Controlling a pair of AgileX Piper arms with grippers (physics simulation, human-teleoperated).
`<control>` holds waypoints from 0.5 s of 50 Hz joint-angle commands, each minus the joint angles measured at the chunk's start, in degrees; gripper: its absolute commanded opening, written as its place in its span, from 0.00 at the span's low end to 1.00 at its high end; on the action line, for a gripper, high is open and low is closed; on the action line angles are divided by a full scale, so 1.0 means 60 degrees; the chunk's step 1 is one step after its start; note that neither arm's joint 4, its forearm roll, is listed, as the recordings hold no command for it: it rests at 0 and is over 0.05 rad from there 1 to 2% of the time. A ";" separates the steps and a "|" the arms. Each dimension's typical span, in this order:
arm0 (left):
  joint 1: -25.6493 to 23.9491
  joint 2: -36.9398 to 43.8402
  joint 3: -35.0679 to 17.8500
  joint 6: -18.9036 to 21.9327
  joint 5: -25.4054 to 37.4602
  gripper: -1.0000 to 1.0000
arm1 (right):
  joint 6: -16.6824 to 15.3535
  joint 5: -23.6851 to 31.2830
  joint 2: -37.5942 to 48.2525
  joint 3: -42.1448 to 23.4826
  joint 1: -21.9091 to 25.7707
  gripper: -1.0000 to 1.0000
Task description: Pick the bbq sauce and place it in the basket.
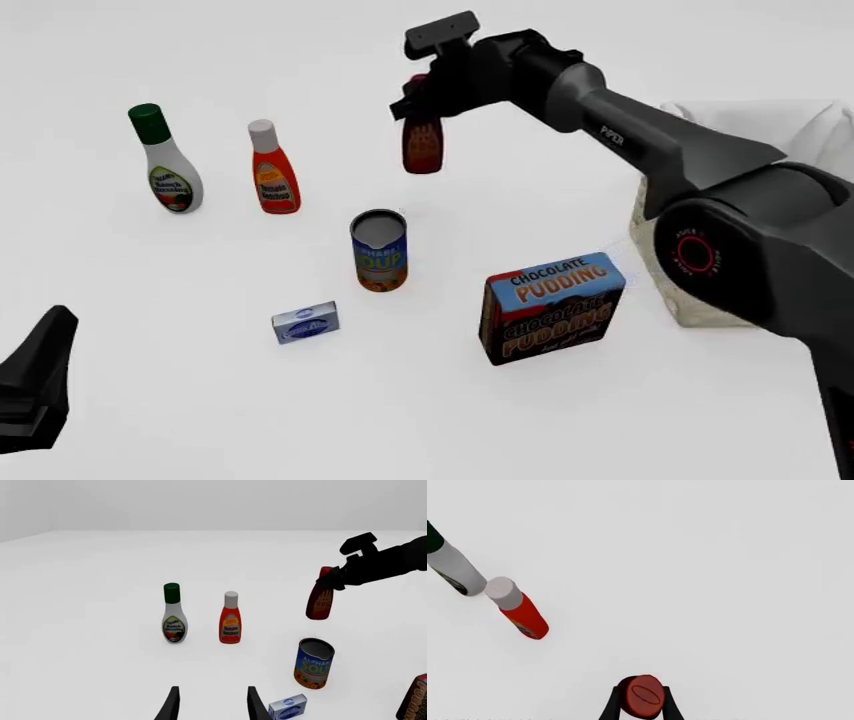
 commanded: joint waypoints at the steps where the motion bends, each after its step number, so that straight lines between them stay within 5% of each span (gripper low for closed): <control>1: 0.0000 0.0000 0.0000 0.0000 0.0000 1.00 | -0.0092 0.0181 -0.1033 0.0330 0.0033 0.00; 25: 0.0000 0.0000 0.0000 0.0000 0.0000 1.00 | -0.0574 0.1210 -0.2083 -0.0244 -0.0219 0.00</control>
